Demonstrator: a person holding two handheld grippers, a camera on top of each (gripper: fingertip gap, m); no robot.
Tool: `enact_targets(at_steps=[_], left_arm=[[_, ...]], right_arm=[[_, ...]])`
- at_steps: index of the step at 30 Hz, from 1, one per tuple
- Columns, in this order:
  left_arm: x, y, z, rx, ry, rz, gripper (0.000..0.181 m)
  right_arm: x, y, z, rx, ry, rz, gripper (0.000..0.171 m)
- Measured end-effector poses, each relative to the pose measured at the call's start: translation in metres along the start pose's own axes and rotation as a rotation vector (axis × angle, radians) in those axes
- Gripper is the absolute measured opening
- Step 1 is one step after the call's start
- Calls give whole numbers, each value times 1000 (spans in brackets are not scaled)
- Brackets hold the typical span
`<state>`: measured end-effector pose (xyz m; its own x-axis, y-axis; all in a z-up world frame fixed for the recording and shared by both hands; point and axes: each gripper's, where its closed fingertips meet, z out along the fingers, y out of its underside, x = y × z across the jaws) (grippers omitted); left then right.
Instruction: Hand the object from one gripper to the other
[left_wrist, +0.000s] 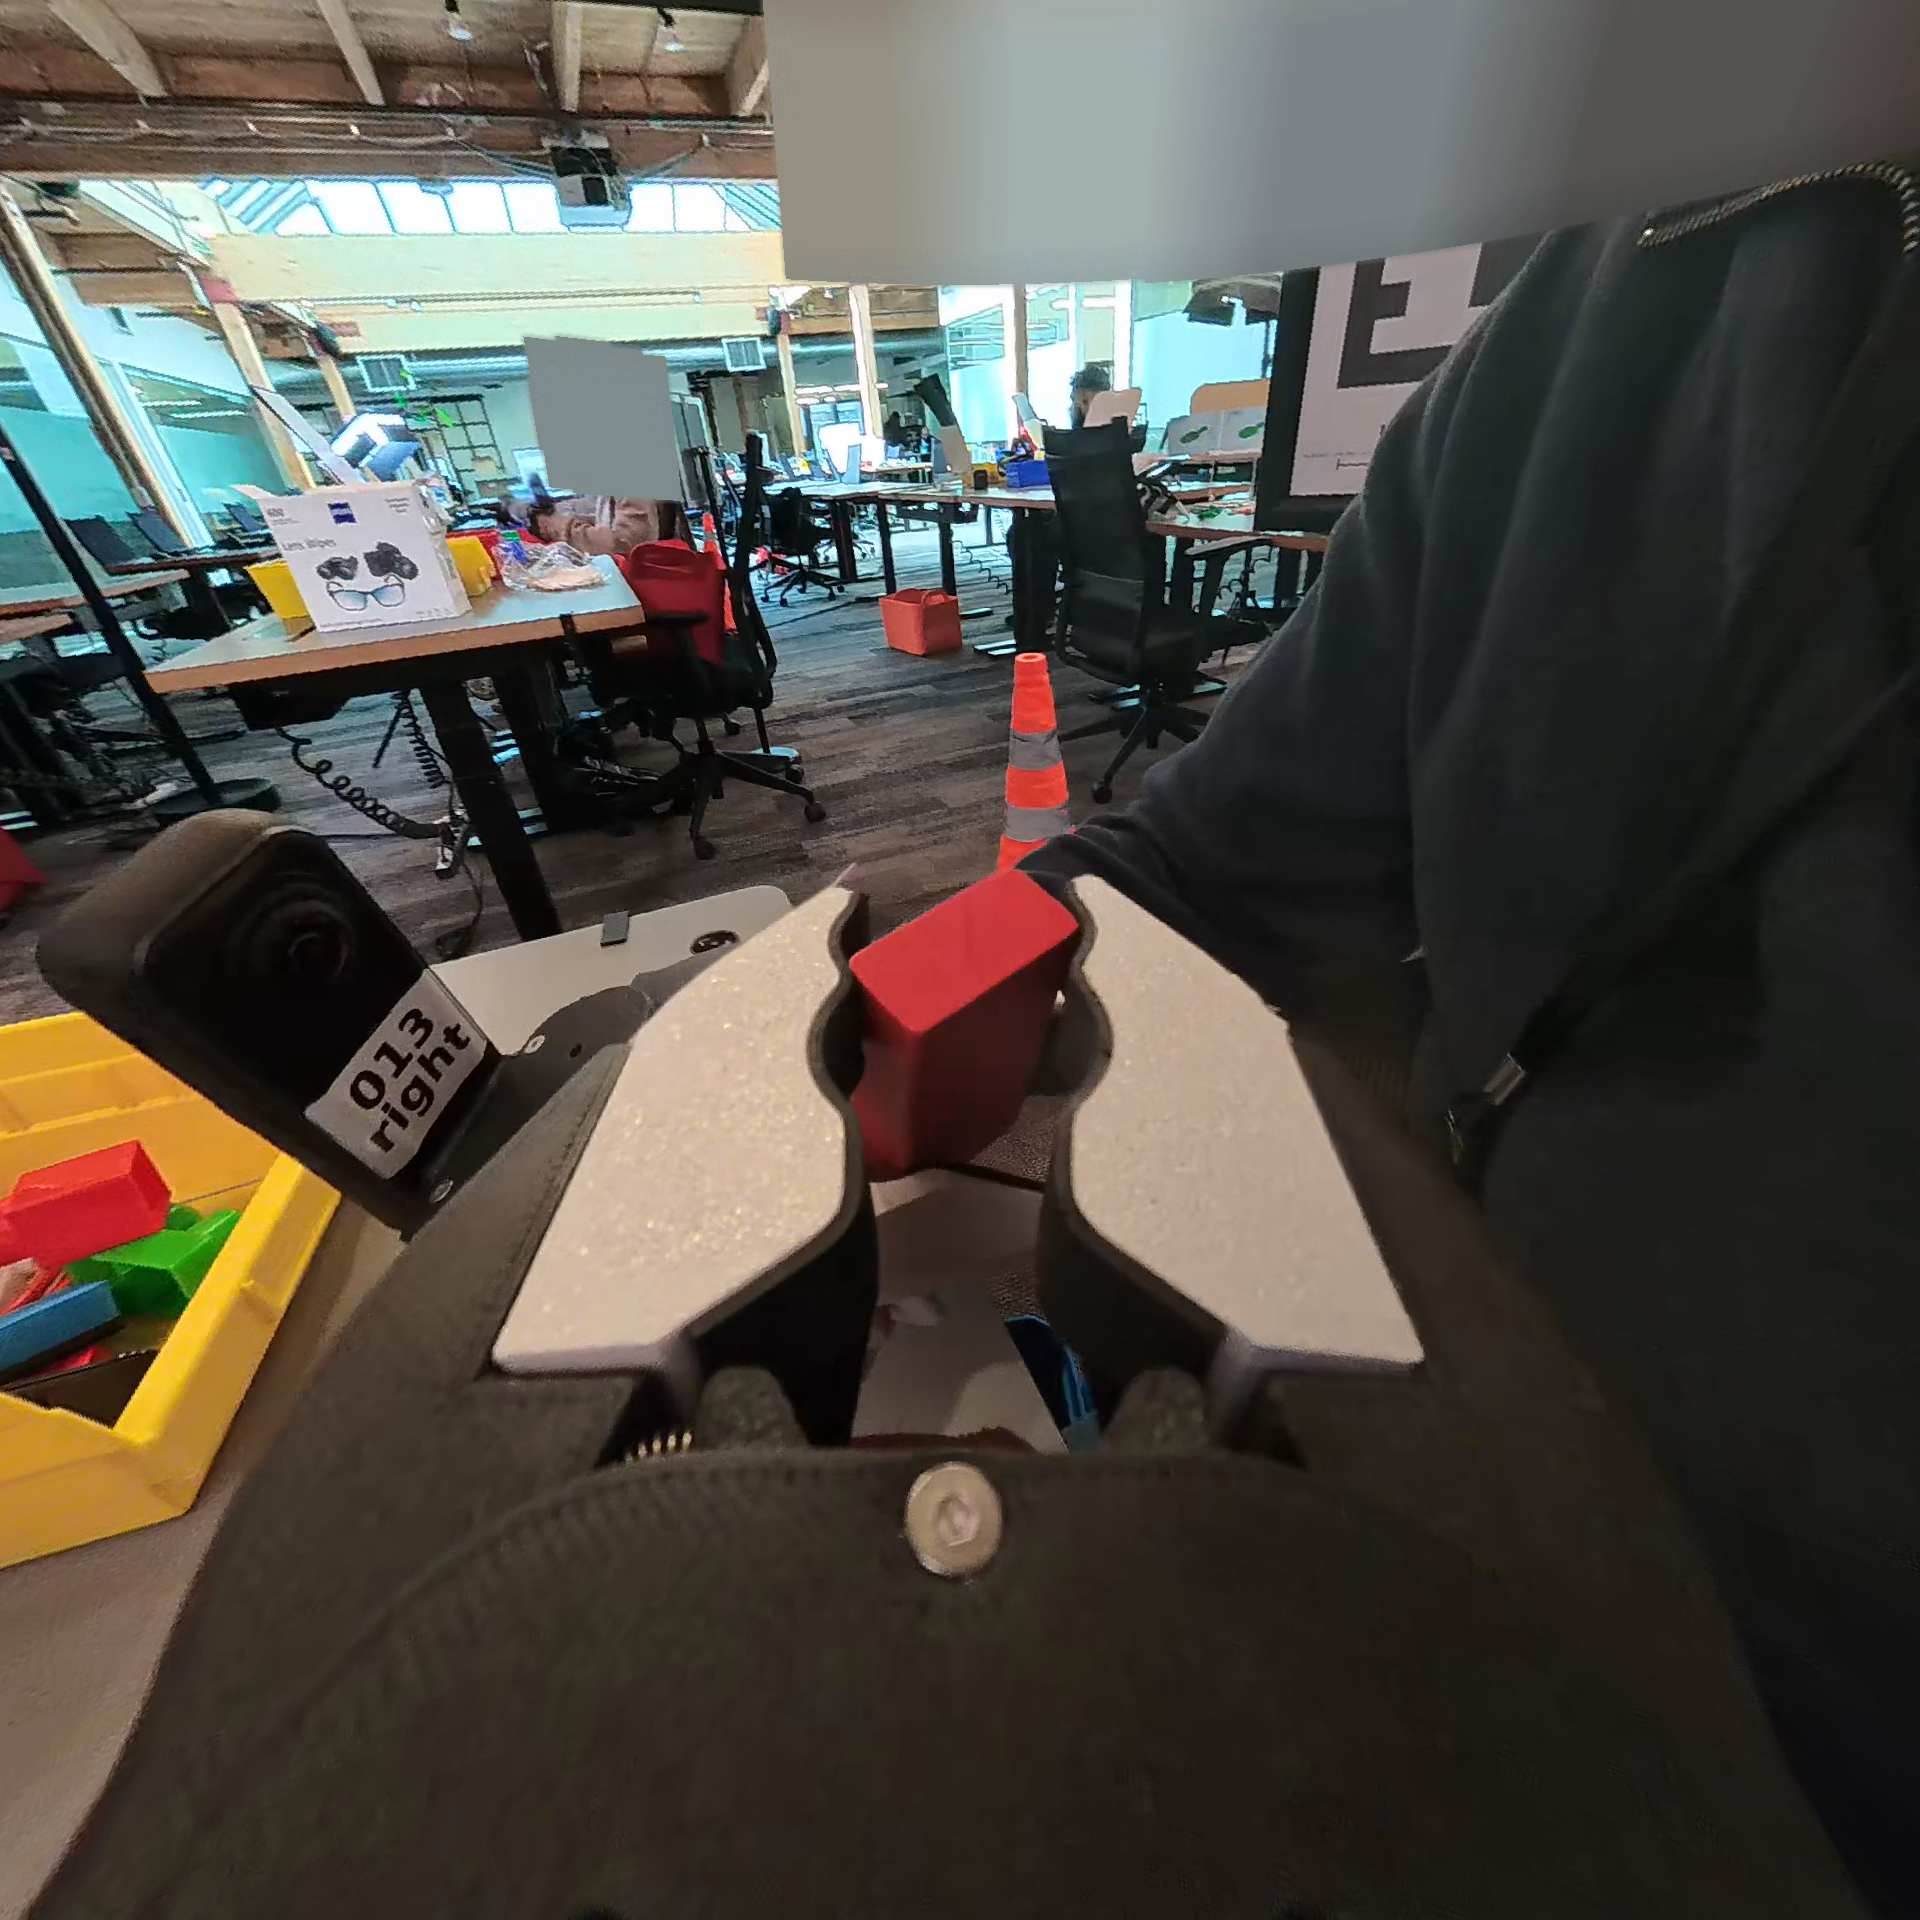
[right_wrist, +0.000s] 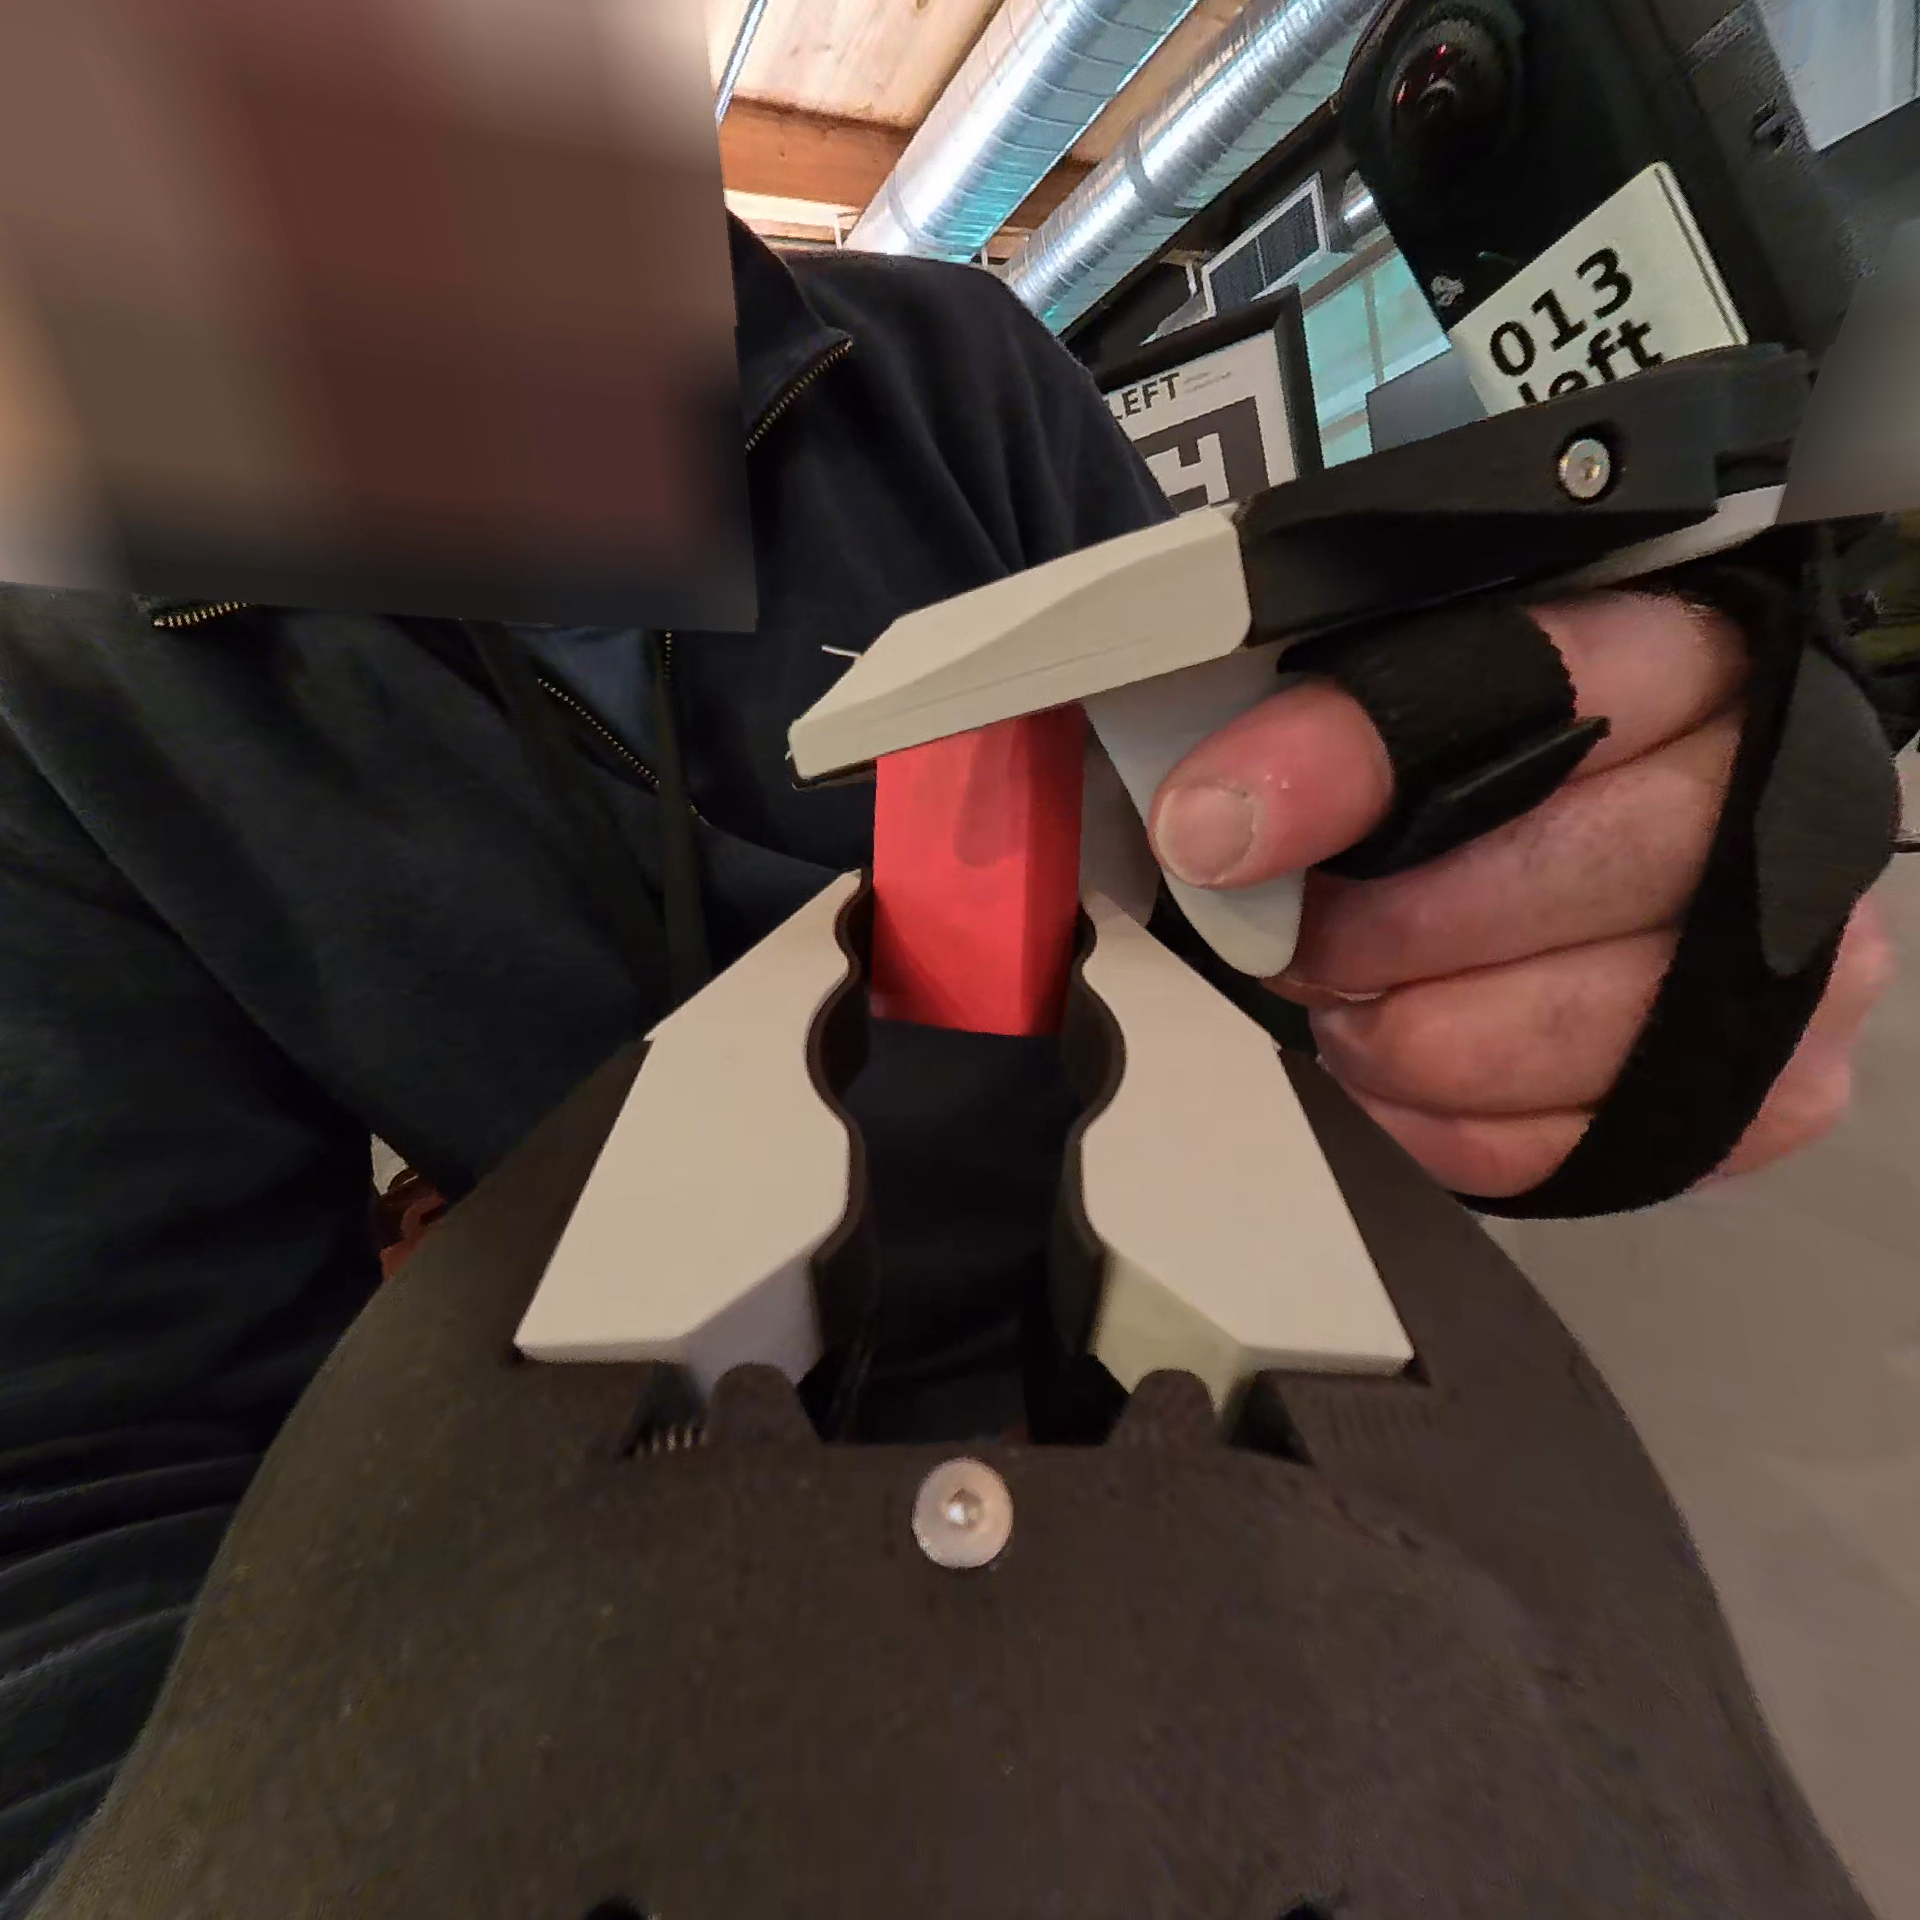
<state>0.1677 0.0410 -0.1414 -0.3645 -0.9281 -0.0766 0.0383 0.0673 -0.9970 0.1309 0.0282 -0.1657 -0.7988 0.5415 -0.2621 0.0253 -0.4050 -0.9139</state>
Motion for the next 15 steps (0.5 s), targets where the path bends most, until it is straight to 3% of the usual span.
enact_targets(at_steps=[6,11,15], left_arm=[[-17,-6,-9,48,-90,-42,34],[-57,-14,-34,157,-307,-193,33],[-90,-7,-54,264,-448,-462,34]], right_arm=[[18,-16,-13,77,170,-63,38],[47,-34,-50,41,675,-294,54],[55,-44,-85,-154,1149,-567,61]])
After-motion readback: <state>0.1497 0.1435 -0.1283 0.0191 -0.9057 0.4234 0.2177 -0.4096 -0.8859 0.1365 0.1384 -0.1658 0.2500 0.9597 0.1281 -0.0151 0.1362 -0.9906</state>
